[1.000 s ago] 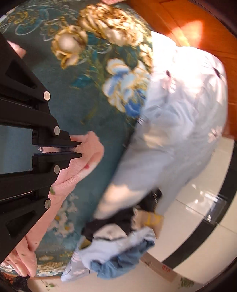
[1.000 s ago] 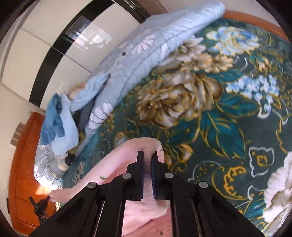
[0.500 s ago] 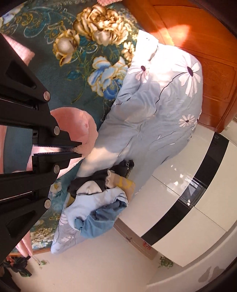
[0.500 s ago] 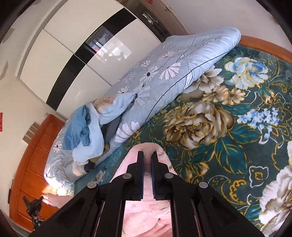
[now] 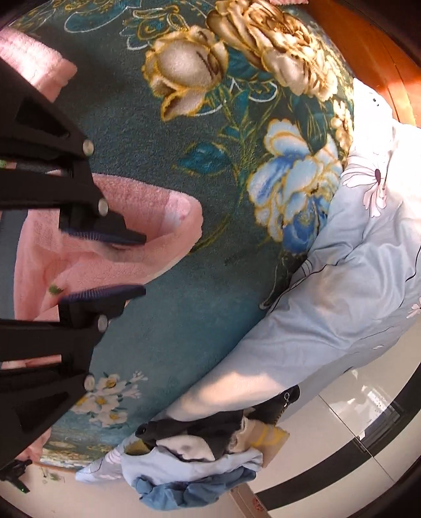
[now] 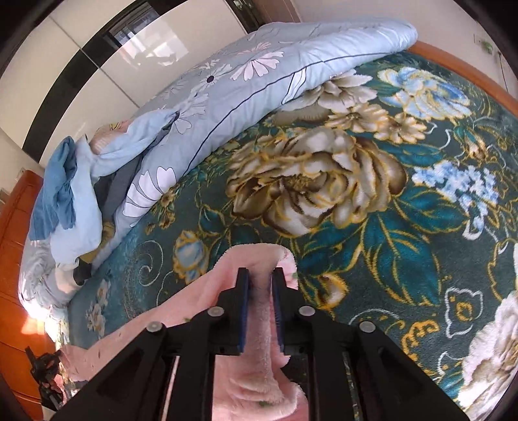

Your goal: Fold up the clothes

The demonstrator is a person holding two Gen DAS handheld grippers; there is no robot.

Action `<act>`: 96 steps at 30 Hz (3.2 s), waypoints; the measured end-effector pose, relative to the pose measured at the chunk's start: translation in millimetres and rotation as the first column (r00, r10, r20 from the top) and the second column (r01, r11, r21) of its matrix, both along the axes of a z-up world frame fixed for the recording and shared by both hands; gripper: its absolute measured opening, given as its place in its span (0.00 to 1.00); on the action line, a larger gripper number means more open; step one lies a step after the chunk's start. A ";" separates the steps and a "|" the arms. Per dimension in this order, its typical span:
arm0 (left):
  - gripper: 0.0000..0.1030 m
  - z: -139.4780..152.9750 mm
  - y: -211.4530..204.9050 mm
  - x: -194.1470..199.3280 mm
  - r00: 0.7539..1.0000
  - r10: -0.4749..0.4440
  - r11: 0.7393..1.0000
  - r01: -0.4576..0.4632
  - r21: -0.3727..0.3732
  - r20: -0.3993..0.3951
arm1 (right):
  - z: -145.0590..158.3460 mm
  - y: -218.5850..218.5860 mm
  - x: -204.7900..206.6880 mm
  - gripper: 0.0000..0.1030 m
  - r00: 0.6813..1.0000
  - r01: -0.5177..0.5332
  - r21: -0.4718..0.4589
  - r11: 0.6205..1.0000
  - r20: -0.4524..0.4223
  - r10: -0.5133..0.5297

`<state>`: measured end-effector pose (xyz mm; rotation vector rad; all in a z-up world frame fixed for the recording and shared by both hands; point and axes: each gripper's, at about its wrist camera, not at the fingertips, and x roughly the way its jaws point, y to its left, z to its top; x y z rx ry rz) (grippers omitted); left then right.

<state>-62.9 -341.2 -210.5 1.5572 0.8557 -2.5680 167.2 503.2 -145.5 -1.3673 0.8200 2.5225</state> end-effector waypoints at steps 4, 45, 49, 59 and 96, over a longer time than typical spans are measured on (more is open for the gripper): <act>0.65 16.4 -7.1 14.4 0.996 -0.061 0.998 0.059 -0.024 -0.061 | 38.1 -7.6 18.9 0.43 1.000 -0.009 0.166 0.986 -0.018 0.013; 0.07 13.6 -10.2 64.7 0.992 -0.105 0.966 0.085 -0.244 -0.067 | -10.6 -352.9 -160.7 0.03 0.745 -0.660 0.217 0.719 0.063 0.665; 0.11 -27.1 -14.0 78.9 0.997 -0.060 0.973 0.067 -0.219 0.040 | -32.5 -357.8 -162.3 0.03 0.770 -0.635 0.208 0.744 0.087 0.633; 0.63 -26.1 -51.8 113.2 0.994 0.107 0.988 -0.109 0.111 0.027 | 53.8 -279.9 -107.8 0.36 0.823 -0.509 0.241 0.826 -0.145 0.549; 0.56 -17.4 -109.6 69.5 0.983 0.182 0.982 -0.183 0.041 0.027 | -39.7 -18.6 103.6 0.52 0.994 -0.070 -0.001 0.998 0.078 0.070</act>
